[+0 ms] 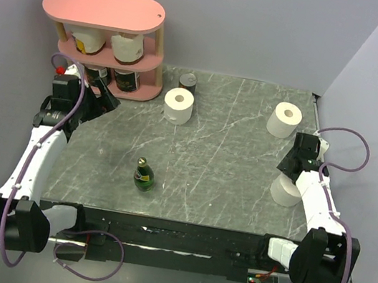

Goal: Place and organize the paper towels onto the shelf

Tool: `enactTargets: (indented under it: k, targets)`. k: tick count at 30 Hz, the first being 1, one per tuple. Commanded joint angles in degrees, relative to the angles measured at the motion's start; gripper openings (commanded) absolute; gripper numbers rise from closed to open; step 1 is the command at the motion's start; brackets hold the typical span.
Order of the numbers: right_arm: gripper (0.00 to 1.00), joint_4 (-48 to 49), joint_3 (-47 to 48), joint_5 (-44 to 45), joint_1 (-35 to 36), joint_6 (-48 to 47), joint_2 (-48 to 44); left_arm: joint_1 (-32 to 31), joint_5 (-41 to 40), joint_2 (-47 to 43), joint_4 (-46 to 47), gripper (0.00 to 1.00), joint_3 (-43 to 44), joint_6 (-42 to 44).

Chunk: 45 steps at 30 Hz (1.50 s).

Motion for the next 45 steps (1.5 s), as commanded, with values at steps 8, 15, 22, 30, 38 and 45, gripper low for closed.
enactTargets:
  k: [8, 15, 22, 30, 38, 45]
  targets:
    - [0.68, -1.18, 0.17, -2.71, 0.18, 0.54, -1.4, 0.2, -0.33, -1.89, 1.86, 0.96, -0.56, -0.43]
    - [0.7, -1.44, 1.31, -5.0, 0.18, 0.37, -4.57, 0.2, -0.06, -2.33, 2.03, 0.96, -0.74, -0.43]
    - [0.74, -1.53, 1.67, -2.54, 0.09, -0.07, -2.12, 0.2, -0.24, -2.5, 1.77, 0.96, -0.74, -0.34]
    - [0.76, 0.58, 3.86, -0.6, -0.35, -0.95, 2.1, 0.29, 0.02, -2.77, 1.95, 0.96, -0.65, -0.43]
    - [0.69, 1.63, 4.04, -1.21, -0.43, -1.13, 5.27, 0.29, -0.59, -3.38, 1.86, 0.96, -0.83, -0.26]
    - [0.54, 4.18, 2.2, -5.16, -0.35, -2.62, 2.81, 0.38, -0.85, -3.56, 2.12, 0.96, -0.92, -0.26]
